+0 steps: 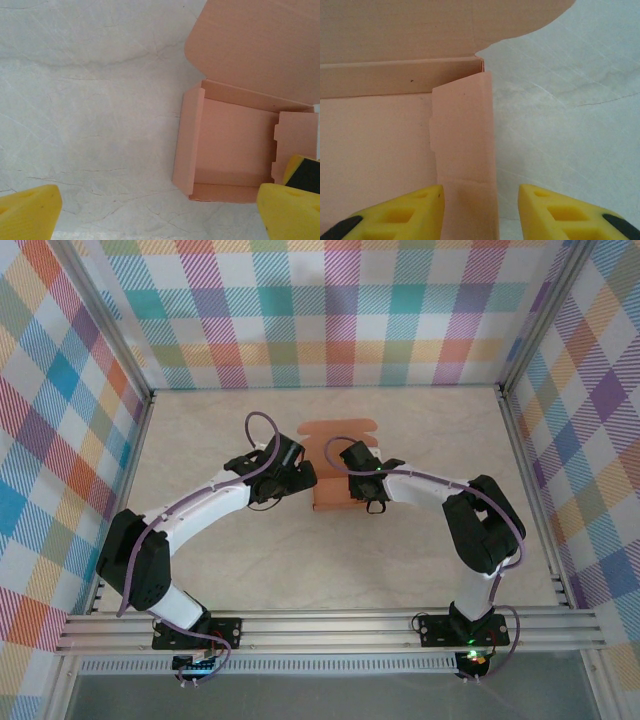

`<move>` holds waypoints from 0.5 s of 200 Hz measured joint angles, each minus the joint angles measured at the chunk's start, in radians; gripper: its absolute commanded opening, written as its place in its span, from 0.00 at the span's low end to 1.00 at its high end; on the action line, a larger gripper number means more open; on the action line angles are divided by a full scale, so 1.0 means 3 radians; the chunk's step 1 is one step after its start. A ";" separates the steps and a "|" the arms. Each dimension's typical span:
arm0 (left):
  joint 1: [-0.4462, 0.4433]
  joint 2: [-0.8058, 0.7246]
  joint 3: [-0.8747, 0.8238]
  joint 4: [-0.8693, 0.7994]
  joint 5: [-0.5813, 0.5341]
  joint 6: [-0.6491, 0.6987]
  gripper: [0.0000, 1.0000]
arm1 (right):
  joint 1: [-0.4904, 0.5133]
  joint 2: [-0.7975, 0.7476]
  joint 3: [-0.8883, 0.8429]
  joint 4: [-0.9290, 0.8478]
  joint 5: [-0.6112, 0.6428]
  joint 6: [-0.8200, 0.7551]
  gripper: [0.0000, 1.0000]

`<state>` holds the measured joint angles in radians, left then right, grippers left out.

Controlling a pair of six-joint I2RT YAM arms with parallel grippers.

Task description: Fold the paper box

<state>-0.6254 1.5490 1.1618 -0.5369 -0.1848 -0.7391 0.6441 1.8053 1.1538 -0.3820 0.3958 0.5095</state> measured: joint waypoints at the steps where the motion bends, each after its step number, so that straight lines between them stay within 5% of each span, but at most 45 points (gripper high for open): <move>1: 0.0000 0.0000 -0.0001 0.0001 0.0001 0.0000 1.00 | -0.0003 0.0001 0.0000 0.0001 -0.0006 -0.0005 0.40; 100: 0.0003 0.0000 -0.0127 0.0065 0.0000 -0.0004 1.00 | -0.0235 0.0264 0.0083 0.0175 -0.0389 -0.0472 0.00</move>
<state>-0.6247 1.5490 1.1236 -0.5175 -0.1848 -0.7403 0.5735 1.8847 1.1786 -0.3294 0.2790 0.3679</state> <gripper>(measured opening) 0.999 0.063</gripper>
